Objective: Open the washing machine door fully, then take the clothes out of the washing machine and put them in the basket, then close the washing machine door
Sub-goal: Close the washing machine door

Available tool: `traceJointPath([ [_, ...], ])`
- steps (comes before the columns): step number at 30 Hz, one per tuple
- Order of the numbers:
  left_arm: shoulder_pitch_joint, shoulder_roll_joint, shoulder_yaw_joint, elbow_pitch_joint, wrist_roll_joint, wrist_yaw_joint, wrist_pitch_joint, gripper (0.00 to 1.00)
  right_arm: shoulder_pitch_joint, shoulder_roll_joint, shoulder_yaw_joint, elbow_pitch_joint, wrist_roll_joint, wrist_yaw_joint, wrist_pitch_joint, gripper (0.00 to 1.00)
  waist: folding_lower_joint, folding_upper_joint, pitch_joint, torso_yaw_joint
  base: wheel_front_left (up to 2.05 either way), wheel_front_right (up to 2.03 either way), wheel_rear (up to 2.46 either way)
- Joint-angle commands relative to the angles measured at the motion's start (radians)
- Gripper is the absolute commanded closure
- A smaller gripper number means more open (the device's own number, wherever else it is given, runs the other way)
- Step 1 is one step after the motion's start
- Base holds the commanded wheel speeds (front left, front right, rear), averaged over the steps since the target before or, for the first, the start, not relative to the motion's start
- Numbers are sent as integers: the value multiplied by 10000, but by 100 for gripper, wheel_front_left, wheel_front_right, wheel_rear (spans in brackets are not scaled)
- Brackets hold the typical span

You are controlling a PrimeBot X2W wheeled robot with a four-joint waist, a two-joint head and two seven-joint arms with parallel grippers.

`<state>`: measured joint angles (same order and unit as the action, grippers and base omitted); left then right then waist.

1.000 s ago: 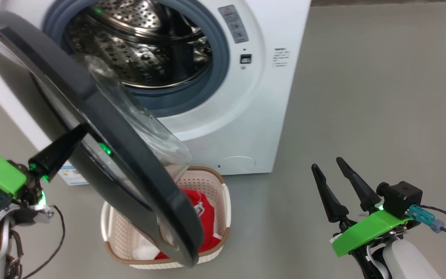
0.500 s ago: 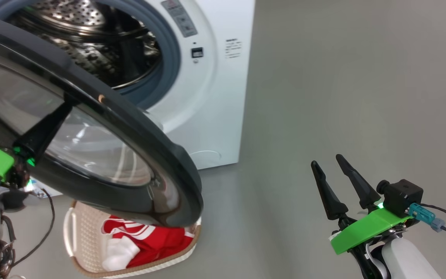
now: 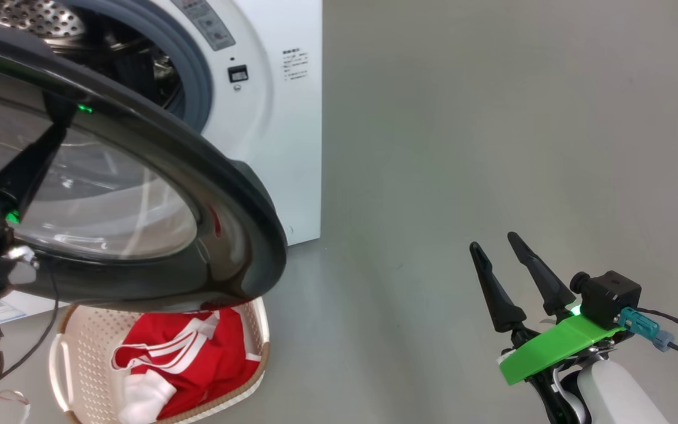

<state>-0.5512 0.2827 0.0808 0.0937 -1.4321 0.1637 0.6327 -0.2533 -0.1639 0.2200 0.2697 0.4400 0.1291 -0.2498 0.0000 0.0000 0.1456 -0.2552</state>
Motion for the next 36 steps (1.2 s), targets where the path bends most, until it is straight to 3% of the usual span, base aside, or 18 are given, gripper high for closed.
traceJointPath([
  [1,-541,431,371,-188,94,-33,-80,100,-341,15,205,-282,-39,16,-120,0,0,0,55,-95,0,0,0],
  [12,-744,410,393,322,183,-176,-241,100,-305,45,156,-282,-75,16,-120,0,0,0,65,-107,0,0,0],
  [35,-280,383,85,-178,427,-419,-146,100,-291,36,94,-247,-107,16,-120,0,0,0,-92,690,0,0,0],
  [36,-224,406,57,-221,492,-456,-169,84,-287,29,82,-250,-108,16,-120,0,0,0,-105,740,0,0,0],
])
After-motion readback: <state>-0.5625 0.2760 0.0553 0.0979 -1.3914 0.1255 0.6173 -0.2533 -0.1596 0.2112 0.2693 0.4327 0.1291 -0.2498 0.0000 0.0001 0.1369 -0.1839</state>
